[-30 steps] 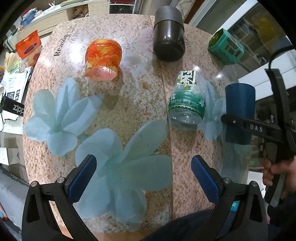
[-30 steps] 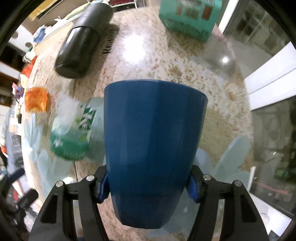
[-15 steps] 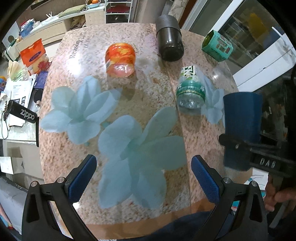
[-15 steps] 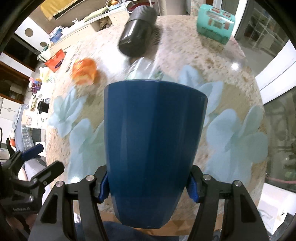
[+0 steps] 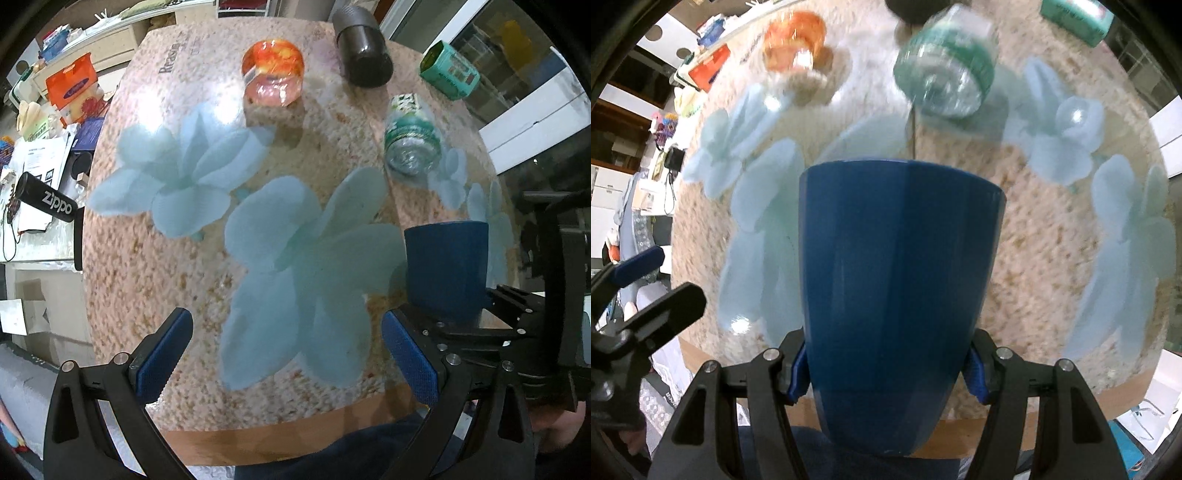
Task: Flip cup upright
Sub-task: 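Lift the blue cup with the right gripper and carry it toward the left gripper, then lower the blue cup onto the table and open the right gripper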
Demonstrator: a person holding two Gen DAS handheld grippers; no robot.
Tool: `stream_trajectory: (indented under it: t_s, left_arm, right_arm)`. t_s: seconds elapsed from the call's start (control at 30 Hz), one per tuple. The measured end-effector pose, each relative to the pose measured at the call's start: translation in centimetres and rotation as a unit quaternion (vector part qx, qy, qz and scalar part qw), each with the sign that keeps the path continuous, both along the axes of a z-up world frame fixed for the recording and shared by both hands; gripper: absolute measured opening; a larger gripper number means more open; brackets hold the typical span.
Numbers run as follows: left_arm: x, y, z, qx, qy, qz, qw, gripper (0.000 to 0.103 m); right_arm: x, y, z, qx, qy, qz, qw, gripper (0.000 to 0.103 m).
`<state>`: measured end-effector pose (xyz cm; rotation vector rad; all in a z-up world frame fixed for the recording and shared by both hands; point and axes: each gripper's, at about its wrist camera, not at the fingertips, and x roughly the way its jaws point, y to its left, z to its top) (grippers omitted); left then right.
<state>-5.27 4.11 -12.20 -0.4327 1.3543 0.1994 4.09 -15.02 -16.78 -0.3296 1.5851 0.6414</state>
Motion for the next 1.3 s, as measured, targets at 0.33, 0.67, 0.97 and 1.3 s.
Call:
stream_trajectory:
  t_s: [0.33, 0.67, 0.97, 1.3]
  left_arm:
    - [0.0, 0.1, -1.9, -0.009, 0.016, 0.009, 0.9998, 0.103]
    - [0.3, 0.0, -2.1, -0.014, 0.012, 0.006, 0.9998, 0.103]
    - [-0.1, 0.4, -0.7, -0.018, -0.005, 0.012, 0.9998, 0.103]
    - [-0.8, 0.0, 3.5, -0.002, -0.05, -0.007, 0.9987, 0.103]
  right_arm:
    - [0.6, 1.5, -1.4, -0.029, -0.005, 0.026, 0.999, 0.064]
    - [1.0, 2.7, -2.0, -0.02, 0.011, 0.024, 0.999, 0.084]
    - [0.5, 2.7, -0.5, -0.011, -0.011, 0.027, 1.0, 0.103]
    - [0.0, 1.9, 4.8, -0.007, -0.098, 0.029, 0.995, 0.103]
